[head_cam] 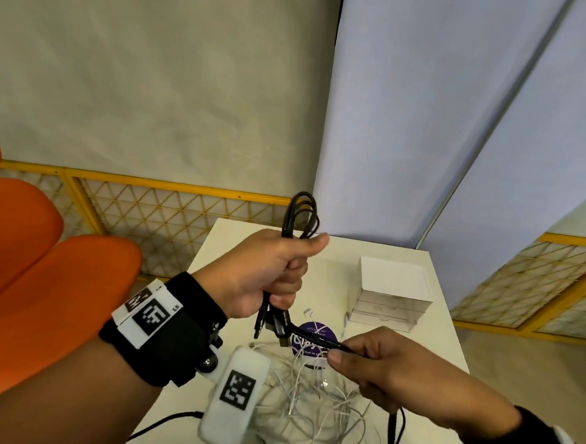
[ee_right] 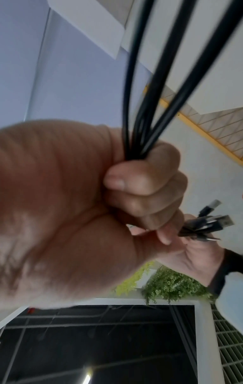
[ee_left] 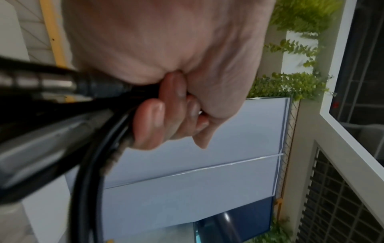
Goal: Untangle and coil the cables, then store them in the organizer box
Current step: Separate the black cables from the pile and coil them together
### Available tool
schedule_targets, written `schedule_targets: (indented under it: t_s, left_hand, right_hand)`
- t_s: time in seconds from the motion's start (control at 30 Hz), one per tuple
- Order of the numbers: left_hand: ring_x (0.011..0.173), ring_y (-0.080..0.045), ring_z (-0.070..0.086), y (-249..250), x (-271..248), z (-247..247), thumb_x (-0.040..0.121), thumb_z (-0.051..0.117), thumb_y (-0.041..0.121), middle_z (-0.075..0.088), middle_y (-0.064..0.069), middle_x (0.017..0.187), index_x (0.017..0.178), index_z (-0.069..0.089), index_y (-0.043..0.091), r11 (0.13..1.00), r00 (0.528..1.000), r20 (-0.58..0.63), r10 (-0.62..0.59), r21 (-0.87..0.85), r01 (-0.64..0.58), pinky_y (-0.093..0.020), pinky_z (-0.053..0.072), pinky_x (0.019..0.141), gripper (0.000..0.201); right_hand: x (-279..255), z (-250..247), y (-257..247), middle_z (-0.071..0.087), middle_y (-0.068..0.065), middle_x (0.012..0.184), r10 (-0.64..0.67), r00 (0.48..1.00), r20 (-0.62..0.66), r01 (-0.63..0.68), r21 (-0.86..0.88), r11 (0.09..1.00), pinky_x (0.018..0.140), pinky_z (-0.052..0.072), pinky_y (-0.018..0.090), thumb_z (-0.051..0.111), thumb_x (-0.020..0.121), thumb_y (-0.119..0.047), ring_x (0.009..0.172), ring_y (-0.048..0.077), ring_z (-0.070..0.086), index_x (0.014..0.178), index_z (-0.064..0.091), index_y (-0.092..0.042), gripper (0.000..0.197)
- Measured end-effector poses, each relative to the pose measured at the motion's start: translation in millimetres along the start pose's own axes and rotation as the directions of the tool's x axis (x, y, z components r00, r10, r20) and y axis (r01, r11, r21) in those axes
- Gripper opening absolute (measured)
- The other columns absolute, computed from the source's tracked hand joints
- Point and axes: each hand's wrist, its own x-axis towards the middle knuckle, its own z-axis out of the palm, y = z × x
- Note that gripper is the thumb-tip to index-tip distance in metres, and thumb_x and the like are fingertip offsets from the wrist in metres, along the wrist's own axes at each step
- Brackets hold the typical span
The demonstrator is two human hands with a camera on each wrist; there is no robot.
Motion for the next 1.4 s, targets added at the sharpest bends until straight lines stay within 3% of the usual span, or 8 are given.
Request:
schedule_targets:
  t_s: [0.23, 0.7, 0.93, 1.03, 1.13, 1.2, 1.33, 1.4]
  left_hand:
    - [0.041, -0.012, 0.013, -3.1, -1.2, 7.6, 0.093, 0.067, 0.034, 0.019, 0.003, 0.051, 0.057, 0.029, 0.023, 0.986, 0.995, 0.091, -0.043, 0.163, 0.028, -0.022, 0.016, 0.042, 0.053]
    - [0.038, -0.009, 0.010, -6.1, -4.3, 17.4, 0.081, 0.063, 0.050, 0.016, 0.004, 0.050, 0.065, 0.045, 0.018, 0.997, 0.991, 0.133, -0.018, -0.066, 0.027, -0.016, 0.015, 0.040, 0.040]
    - [0.039, -0.010, 0.010, -8.5, -12.2, 35.0, 0.055, 0.060, 0.087, 0.015, 0.002, 0.051, 0.072, 0.043, 0.006, 0.999, 0.987, 0.155, 0.032, -0.033, -0.027, -0.017, 0.017, 0.042, 0.085]
    - [0.038, -0.009, 0.016, -6.8, -16.0, 37.1, 0.070, 0.076, 0.066, 0.020, 0.004, 0.048, 0.077, 0.063, 0.010, 0.989, 0.980, 0.190, 0.062, 0.119, -0.086, -0.018, 0.019, 0.042, 0.057]
    - [0.037, -0.010, 0.021, -2.5, -18.3, 39.6, 0.088, 0.074, 0.030, 0.032, 0.009, 0.041, 0.065, 0.055, 0.007, 0.957, 0.989, 0.149, 0.012, 0.286, -0.054, -0.022, 0.020, 0.045, 0.037]
    - [0.037, -0.011, 0.022, -1.8, -17.2, 40.3, 0.091, 0.070, 0.024, 0.033, 0.009, 0.040, 0.059, 0.050, 0.009, 0.942, 0.994, 0.109, -0.029, 0.335, -0.009, -0.024, 0.019, 0.046, 0.041]
    - [0.037, -0.012, 0.019, -4.0, -16.9, 38.6, 0.093, 0.064, 0.022, 0.026, 0.006, 0.041, 0.054, 0.045, 0.012, 0.934, 0.991, 0.094, -0.098, 0.353, 0.059, -0.023, 0.017, 0.045, 0.046]
    - [0.039, -0.012, 0.014, -5.2, -18.1, 36.0, 0.094, 0.063, 0.021, 0.022, 0.005, 0.043, 0.053, 0.043, 0.014, 0.944, 0.984, 0.106, -0.145, 0.313, 0.105, -0.023, 0.013, 0.046, 0.046]
  right_hand:
    - [-14.7, -33.3, -26.9, 0.027, 0.007, 0.056, -0.004, 0.997, -0.081, -0.019, -0.269, 0.963, 0.046, 0.018, 0.026, 0.064, 0.082, -0.063, 0.049, 0.019, 0.020, 0.059, 0.050, -0.019, 0.051]
    - [-3.4, -49.2, -74.2, 0.019, 0.003, 0.058, -0.131, 0.951, -0.281, 0.067, -0.225, 0.972, 0.052, 0.012, 0.036, 0.057, 0.090, -0.058, 0.054, 0.022, 0.012, 0.060, 0.030, -0.021, 0.055]
    - [3.3, -39.5, -91.2, 0.015, 0.004, 0.059, -0.118, 0.943, -0.311, 0.117, -0.023, 0.993, 0.049, 0.009, 0.031, 0.054, 0.096, -0.043, 0.051, 0.018, 0.010, 0.058, 0.027, -0.018, 0.053]
    - [3.9, -38.9, -94.8, 0.016, 0.007, 0.060, -0.063, 0.935, -0.349, 0.079, 0.032, 0.996, 0.046, 0.013, 0.026, 0.060, 0.092, -0.047, 0.048, 0.017, 0.012, 0.053, 0.029, -0.014, 0.059]
    - [2.9, -39.7, -98.3, 0.017, -0.001, 0.056, -0.018, 0.917, -0.398, 0.056, 0.083, 0.995, 0.046, 0.012, 0.027, 0.062, 0.089, -0.049, 0.049, 0.017, 0.012, 0.050, 0.027, -0.025, 0.058]
    - [3.0, -40.6, -100.2, 0.018, -0.001, 0.056, -0.023, 0.902, -0.431, 0.052, 0.056, 0.997, 0.047, 0.012, 0.028, 0.062, 0.088, -0.051, 0.050, 0.018, 0.013, 0.049, 0.028, -0.025, 0.058]
    - [1.5, -44.5, -101.0, 0.020, 0.006, 0.060, -0.108, 0.900, -0.422, -0.004, -0.255, 0.967, 0.056, 0.019, 0.037, 0.061, 0.083, -0.064, 0.053, 0.021, 0.017, 0.056, 0.029, -0.015, 0.065]
    - [-2.8, -48.0, -101.3, 0.032, 0.006, 0.058, -0.157, 0.914, -0.373, -0.033, -0.455, 0.890, 0.055, 0.027, 0.037, 0.064, 0.080, -0.064, 0.052, 0.020, 0.028, 0.068, 0.045, -0.006, 0.062]
